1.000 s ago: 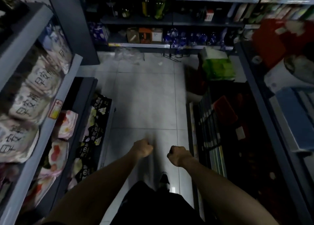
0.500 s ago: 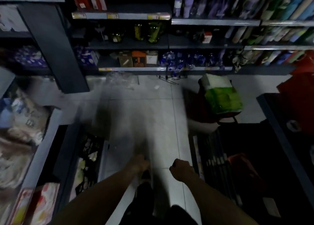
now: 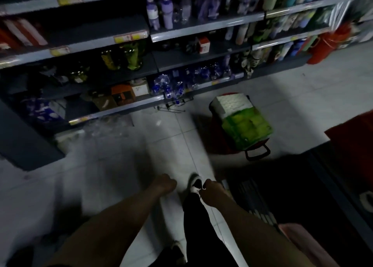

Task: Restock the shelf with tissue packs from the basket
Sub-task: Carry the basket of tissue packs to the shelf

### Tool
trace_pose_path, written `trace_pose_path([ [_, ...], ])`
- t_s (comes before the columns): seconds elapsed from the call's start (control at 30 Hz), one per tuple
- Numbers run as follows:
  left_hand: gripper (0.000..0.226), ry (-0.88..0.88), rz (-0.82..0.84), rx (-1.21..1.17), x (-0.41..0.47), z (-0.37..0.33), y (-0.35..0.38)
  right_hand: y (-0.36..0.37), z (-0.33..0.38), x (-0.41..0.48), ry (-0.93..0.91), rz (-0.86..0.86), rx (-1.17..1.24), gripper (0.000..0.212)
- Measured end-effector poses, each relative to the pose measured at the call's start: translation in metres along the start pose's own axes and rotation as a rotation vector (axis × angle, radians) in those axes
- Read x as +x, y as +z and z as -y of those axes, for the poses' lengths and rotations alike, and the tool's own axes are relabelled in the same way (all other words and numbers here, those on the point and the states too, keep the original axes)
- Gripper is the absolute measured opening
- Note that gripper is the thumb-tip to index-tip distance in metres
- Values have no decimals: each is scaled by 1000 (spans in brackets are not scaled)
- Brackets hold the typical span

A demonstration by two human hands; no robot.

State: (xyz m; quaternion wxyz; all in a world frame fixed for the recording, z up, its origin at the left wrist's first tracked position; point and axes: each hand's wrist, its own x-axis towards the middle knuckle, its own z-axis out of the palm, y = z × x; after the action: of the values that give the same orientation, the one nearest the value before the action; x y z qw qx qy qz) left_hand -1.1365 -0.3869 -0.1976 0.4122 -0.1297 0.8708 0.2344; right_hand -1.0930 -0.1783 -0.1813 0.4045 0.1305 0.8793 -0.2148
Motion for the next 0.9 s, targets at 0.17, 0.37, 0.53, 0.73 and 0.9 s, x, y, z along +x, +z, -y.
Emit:
trace_pose_path([
  [0.17, 58, -42, 56, -45, 77, -90, -65, -74, 12, 70, 81, 5, 135, 41],
  [0.37, 80, -22, 95, -61, 173, -188, -127, -139, 12, 151, 219, 64, 334, 30],
  [0.53, 53, -9, 113, 19, 220, -261, -157, -199, 25, 183, 403, -39, 728, 38],
  [0.73, 55, -37, 223, 49, 287, -327, -179, -233, 16, 242, 604, -83, 1349, 25],
  [0.9, 57, -35, 282, 51, 337, -389, -200, -275, 12, 275, 704, -192, 1732, 31],
])
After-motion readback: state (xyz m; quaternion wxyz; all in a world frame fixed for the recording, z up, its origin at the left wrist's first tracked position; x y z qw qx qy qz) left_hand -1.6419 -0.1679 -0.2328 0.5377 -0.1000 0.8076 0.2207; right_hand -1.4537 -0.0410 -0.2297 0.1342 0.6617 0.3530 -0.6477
